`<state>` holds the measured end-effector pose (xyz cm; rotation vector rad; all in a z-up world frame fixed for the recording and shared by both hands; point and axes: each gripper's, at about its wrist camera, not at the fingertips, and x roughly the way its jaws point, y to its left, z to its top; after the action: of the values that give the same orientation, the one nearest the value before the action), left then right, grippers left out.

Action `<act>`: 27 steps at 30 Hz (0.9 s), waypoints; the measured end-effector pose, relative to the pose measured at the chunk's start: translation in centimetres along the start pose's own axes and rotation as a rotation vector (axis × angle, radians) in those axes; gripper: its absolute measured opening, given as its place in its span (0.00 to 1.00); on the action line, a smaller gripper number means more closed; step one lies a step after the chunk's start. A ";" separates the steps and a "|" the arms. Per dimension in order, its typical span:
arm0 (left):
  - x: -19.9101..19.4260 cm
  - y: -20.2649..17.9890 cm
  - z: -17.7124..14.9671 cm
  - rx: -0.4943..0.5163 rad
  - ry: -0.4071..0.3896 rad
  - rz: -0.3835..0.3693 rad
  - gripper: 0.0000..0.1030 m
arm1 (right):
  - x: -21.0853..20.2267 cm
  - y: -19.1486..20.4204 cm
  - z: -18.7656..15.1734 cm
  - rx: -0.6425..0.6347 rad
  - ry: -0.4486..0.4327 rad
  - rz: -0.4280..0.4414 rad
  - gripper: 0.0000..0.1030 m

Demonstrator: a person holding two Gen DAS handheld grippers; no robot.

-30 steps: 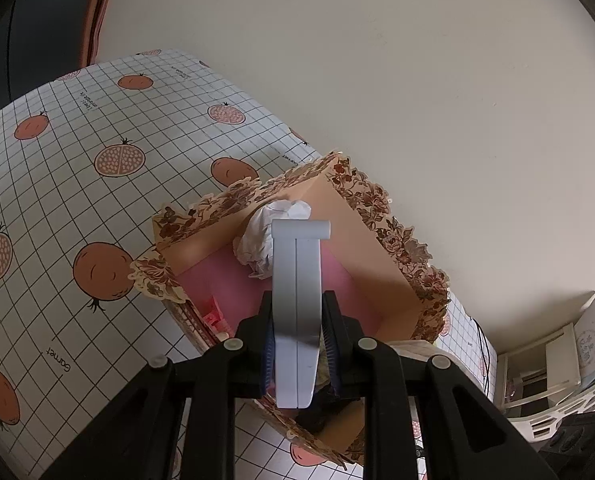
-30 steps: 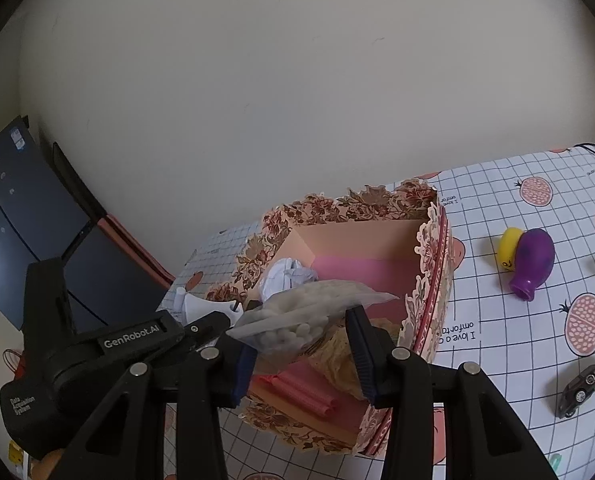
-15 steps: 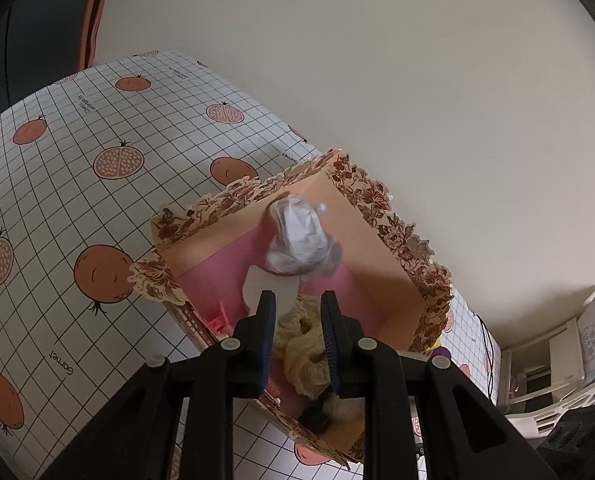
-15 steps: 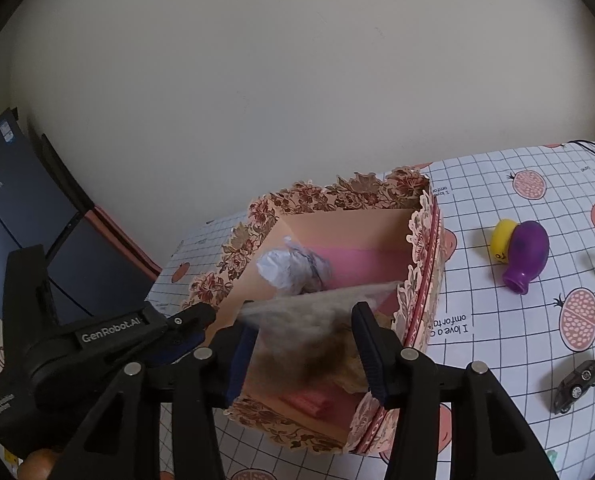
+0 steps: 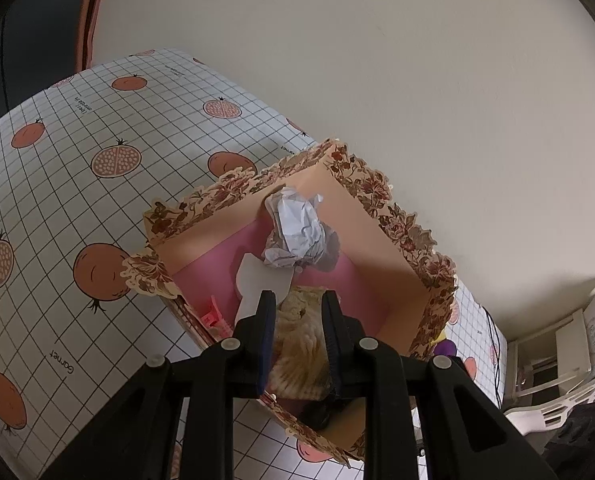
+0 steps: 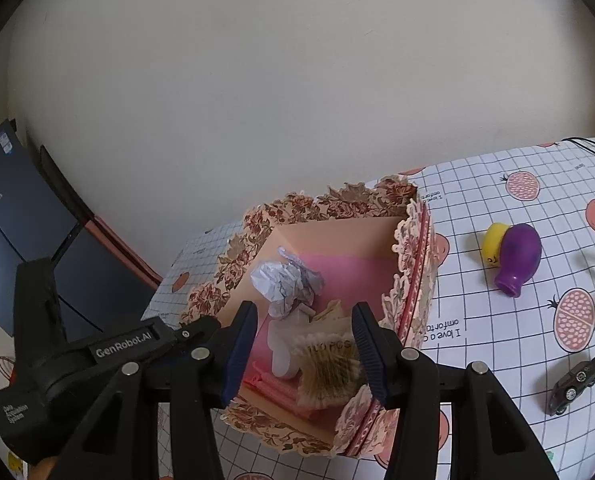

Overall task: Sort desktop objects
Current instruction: 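Open both tools to drop the clip and swab bag into the box, then move both tools back toward the black toy car and cream basket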

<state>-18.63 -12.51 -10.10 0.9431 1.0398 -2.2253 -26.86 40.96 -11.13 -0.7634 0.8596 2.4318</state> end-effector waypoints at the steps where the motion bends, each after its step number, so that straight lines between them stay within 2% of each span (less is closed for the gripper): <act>1: 0.1 -0.2 -0.1 0.006 0.001 0.003 0.23 | -0.1 -0.2 0.1 0.007 -0.005 0.000 0.51; 16: 0.0 -2.7 -0.9 0.091 0.004 0.014 0.23 | -2.1 -2.8 1.4 0.081 -0.052 -0.019 0.51; 22: -0.2 -3.7 -1.1 0.109 -0.004 0.023 0.24 | -2.6 -3.7 1.7 0.096 -0.042 -0.045 0.51; 23: -0.3 -3.8 -1.2 0.113 -0.005 0.024 0.25 | -2.7 -3.9 1.7 0.096 -0.042 -0.051 0.51; 26: -0.4 -4.6 -1.6 0.133 -0.011 0.033 0.42 | -3.0 -4.2 1.8 0.096 -0.038 -0.074 0.51; 27: -0.4 -5.0 -1.7 0.143 -0.013 0.034 0.42 | -3.2 -4.4 1.9 0.095 -0.039 -0.081 0.51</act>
<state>-21.10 -8.22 -8.33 0.9968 0.8622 -2.2988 -22.67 44.58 -9.79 -0.6999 0.9041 2.3096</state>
